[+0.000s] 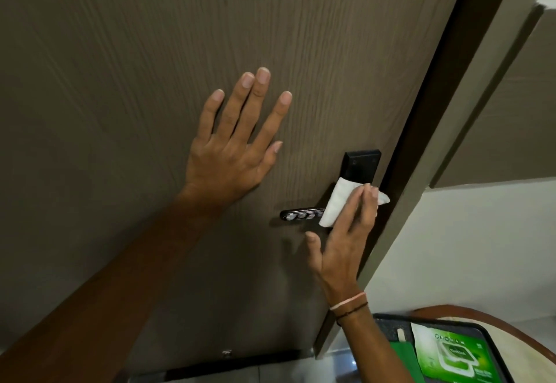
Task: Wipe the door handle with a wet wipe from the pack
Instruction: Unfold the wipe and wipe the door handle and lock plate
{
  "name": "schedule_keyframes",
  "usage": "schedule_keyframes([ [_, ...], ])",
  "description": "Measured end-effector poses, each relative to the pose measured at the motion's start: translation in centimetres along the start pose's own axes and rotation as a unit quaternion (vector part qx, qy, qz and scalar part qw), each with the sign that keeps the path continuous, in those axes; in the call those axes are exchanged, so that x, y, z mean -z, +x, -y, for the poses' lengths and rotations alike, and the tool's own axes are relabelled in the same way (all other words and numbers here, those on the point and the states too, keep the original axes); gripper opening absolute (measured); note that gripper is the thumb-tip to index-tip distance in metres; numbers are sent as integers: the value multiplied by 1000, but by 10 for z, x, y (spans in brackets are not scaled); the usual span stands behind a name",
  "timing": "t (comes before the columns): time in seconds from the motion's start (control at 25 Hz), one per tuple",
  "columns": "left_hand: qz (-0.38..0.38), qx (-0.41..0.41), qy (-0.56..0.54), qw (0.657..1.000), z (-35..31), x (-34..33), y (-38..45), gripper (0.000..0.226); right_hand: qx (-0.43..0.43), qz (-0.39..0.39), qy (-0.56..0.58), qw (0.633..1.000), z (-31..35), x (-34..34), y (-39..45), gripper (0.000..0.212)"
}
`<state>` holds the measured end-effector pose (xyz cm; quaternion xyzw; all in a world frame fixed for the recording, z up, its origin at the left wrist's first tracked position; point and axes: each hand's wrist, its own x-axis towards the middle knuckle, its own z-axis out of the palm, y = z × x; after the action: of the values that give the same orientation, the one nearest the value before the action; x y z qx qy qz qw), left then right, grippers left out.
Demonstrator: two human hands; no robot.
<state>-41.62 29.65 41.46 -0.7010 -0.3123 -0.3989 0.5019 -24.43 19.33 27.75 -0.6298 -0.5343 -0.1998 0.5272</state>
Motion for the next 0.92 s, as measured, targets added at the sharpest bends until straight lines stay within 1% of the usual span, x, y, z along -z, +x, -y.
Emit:
schedule_keyframes([
  [0.12, -1, 5, -2, 1000, -2, 0, 0, 69, 104, 27, -73, 991, -6, -2, -9, 93],
  [0.24, 1, 8, -1, 1000, -2, 1, 1, 69, 213, 64, -126, 967, 10, -16, -20, 97],
  [0.28, 0, 9, -1, 1000, -2, 1, 1, 69, 232, 62, -141, 960, 18, -23, -22, 96],
  [0.4, 1, 6, 9, 1000, -2, 0, 1, 69, 260, 26, -177, 949, 34, -39, -23, 92],
  [0.52, 0, 5, 19, 1000, 0, -3, 0, 70, 312, 27, -162, 936, 8, -29, -12, 93],
  [0.64, 3, 13, 19, 1000, 0, -6, -2, 69, 286, 16, -165, 944, -41, 0, 2, 93],
  [0.72, 8, 16, 21, 1000, -1, -7, -2, 68, 275, 25, -158, 948, -60, 13, 12, 92],
  [0.8, 15, 17, 6, 1000, -2, -8, -1, 68, 252, 34, -127, 959, -54, 13, 15, 85],
  [0.92, 14, 17, 13, 1000, -2, -9, -2, 67, 247, 33, -125, 960, -14, 0, 18, 68],
])
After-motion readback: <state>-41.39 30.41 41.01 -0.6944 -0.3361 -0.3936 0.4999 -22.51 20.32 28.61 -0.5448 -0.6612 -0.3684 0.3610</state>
